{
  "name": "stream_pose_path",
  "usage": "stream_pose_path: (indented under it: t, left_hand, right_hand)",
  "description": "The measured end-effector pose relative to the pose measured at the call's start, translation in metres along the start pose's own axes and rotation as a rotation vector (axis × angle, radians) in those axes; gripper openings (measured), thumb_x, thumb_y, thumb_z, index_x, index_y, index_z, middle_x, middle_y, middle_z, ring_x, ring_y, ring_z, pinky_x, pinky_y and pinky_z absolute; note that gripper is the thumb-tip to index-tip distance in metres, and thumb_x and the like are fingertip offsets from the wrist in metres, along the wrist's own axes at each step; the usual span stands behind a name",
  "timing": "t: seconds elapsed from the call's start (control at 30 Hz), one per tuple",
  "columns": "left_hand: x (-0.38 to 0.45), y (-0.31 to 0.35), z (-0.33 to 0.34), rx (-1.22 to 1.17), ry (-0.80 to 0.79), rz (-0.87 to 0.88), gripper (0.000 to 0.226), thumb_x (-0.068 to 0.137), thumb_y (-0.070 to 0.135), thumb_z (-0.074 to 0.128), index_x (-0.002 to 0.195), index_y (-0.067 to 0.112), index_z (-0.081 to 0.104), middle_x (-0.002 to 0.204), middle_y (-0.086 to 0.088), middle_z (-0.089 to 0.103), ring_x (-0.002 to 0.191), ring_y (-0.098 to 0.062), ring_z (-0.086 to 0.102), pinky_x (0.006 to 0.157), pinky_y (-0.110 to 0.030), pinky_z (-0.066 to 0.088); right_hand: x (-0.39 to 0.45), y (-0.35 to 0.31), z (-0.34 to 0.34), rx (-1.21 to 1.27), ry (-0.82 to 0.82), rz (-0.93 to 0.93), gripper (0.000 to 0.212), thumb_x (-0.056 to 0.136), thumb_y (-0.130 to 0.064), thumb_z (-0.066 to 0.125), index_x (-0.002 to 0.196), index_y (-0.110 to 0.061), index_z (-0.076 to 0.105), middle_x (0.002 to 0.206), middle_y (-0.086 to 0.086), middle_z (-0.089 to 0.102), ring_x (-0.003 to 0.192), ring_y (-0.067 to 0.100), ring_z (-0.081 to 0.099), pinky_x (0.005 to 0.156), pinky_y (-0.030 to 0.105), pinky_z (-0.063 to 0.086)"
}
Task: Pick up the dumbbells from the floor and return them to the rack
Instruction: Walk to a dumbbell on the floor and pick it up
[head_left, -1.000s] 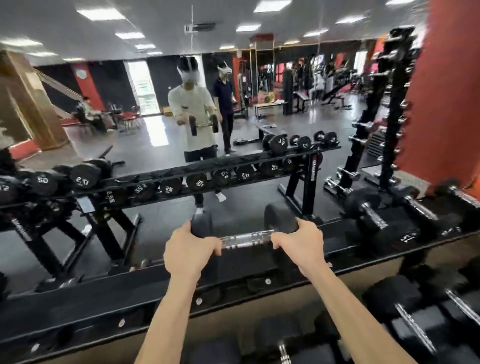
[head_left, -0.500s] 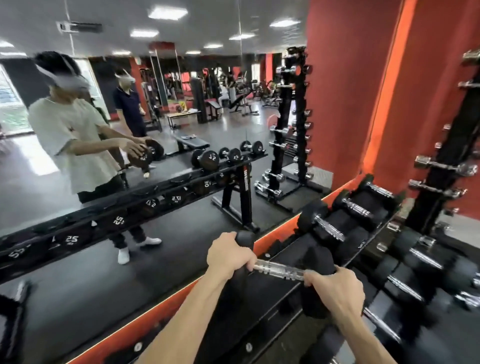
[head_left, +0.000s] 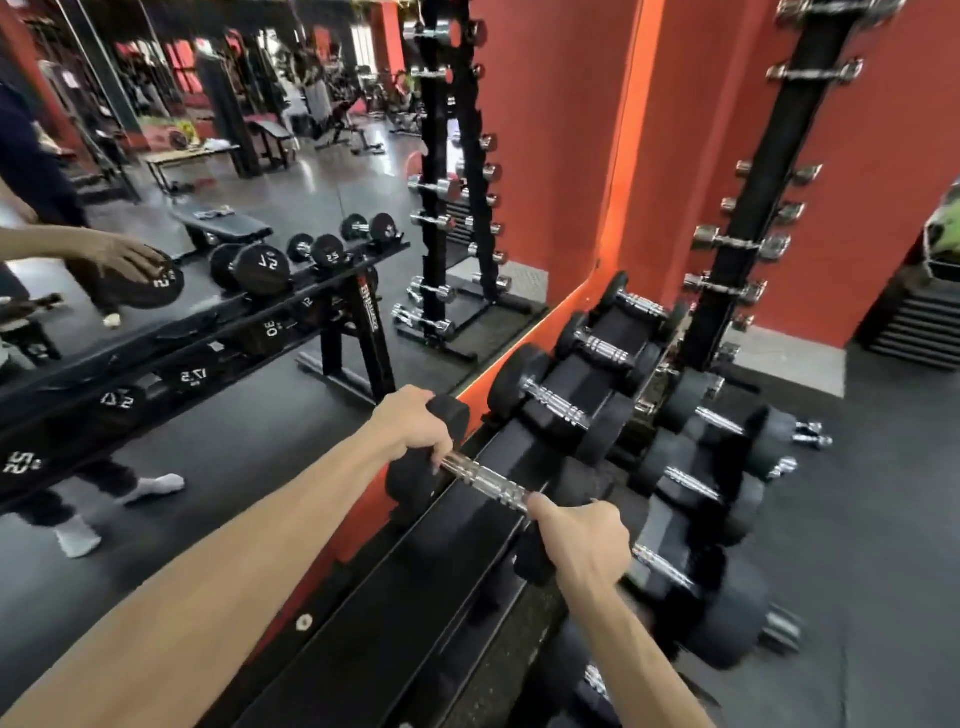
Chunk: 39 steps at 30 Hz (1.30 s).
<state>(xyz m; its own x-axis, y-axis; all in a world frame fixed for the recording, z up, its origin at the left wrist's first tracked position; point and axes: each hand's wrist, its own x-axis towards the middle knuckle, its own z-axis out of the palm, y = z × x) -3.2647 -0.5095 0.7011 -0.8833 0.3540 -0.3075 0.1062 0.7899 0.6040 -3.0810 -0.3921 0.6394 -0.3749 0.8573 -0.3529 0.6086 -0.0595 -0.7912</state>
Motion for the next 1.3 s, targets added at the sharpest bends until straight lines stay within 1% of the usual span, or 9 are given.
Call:
stream_pose_path:
  t: [0.13,0.23,0.4,0.53,0.7,0.87,1.0,1.17,1.3]
  left_hand:
    - [0.036,0.001,0.01,0.05,-0.079,0.015,0.096,0.026,0.005,0.078,0.122,0.012,0.07,0.109,-0.01,0.074,0.1,-0.031,0.07,0.062,-0.027,0.057]
    - [0.039,-0.013,0.02,0.138,-0.083,0.007,0.073,0.042,0.001,0.081,0.113,0.016,0.07,0.104,-0.003,0.072,0.101,-0.029,0.068,0.079,-0.037,0.063]
    - [0.04,-0.035,0.028,0.179,-0.049,0.025,0.075,0.053,0.001,0.081,0.125,0.016,0.067,0.114,-0.007,0.069,0.105,-0.028,0.064,0.082,-0.036,0.06]
    - [0.035,-0.032,0.033,0.263,-0.047,0.053,0.082,0.069,0.002,0.078,0.144,0.009,0.046,0.132,-0.016,0.059,0.116,-0.033,0.059,0.08,-0.035,0.052]
    - [0.028,-0.031,0.036,0.435,-0.025,0.064,0.07,0.075,0.01,0.079,0.136,0.005,0.045,0.126,-0.018,0.061,0.111,-0.037,0.063,0.083,-0.041,0.054]
    - [0.023,-0.032,0.036,0.488,0.023,0.068,0.06,0.084,0.021,0.074,0.135,0.006,0.046,0.131,-0.019,0.059,0.115,-0.04,0.062,0.095,-0.05,0.054]
    - [0.008,-0.022,0.039,0.55,0.068,0.084,0.054,0.088,0.029,0.069,0.134,0.009,0.049,0.134,-0.015,0.056,0.121,-0.037,0.059,0.093,-0.044,0.05]
    - [-0.032,-0.006,0.043,0.476,0.06,0.212,0.051,0.087,0.029,0.066,0.138,0.025,0.059,0.141,-0.006,0.055,0.128,-0.029,0.056,0.102,-0.042,0.048]
    - [-0.085,0.013,0.073,0.341,0.055,0.305,0.033,0.09,0.032,0.063,0.123,0.031,0.066,0.121,0.006,0.07,0.116,-0.02,0.062,0.096,-0.036,0.049]
  right_hand:
    - [0.014,0.005,0.021,-0.006,0.004,0.024,0.046,0.068,-0.05,0.077,0.082,-0.007,0.069,0.078,0.004,0.07,0.08,0.032,0.07,0.069,0.03,0.051]
    - [0.015,0.021,0.039,-0.06,-0.052,0.054,0.042,0.072,-0.05,0.075,0.075,-0.01,0.062,0.067,-0.003,0.059,0.069,0.026,0.061,0.064,0.028,0.045]
    - [0.014,0.029,0.056,-0.143,-0.061,0.047,0.047,0.067,-0.056,0.075,0.08,-0.011,0.067,0.079,0.003,0.071,0.076,0.028,0.069,0.071,0.033,0.057]
    - [0.014,0.026,0.053,-0.173,-0.082,0.069,0.059,0.059,-0.063,0.068,0.086,-0.011,0.069,0.084,0.004,0.073,0.078,0.029,0.071,0.075,0.037,0.06]
    - [0.014,0.028,0.054,-0.185,-0.136,0.058,0.06,0.063,-0.065,0.065,0.088,-0.011,0.067,0.084,0.003,0.072,0.077,0.028,0.07,0.076,0.039,0.061]
    - [0.009,0.028,0.049,-0.178,-0.228,0.023,0.069,0.073,-0.066,0.066,0.112,-0.009,0.061,0.098,0.004,0.072,0.089,0.027,0.07,0.079,0.038,0.06]
    - [0.005,0.027,0.044,-0.079,-0.282,-0.002,0.082,0.08,-0.058,0.066,0.136,-0.004,0.043,0.117,0.011,0.069,0.106,0.031,0.068,0.092,0.048,0.058]
    - [0.002,0.036,0.003,0.096,-0.312,-0.103,0.073,0.093,-0.033,0.067,0.156,-0.01,0.038,0.13,0.002,0.062,0.105,0.016,0.057,0.091,0.03,0.046]
    - [-0.001,0.053,-0.039,0.228,-0.284,-0.095,0.069,0.087,-0.033,0.068,0.15,-0.016,0.046,0.118,-0.003,0.07,0.109,0.022,0.069,0.1,0.046,0.056]
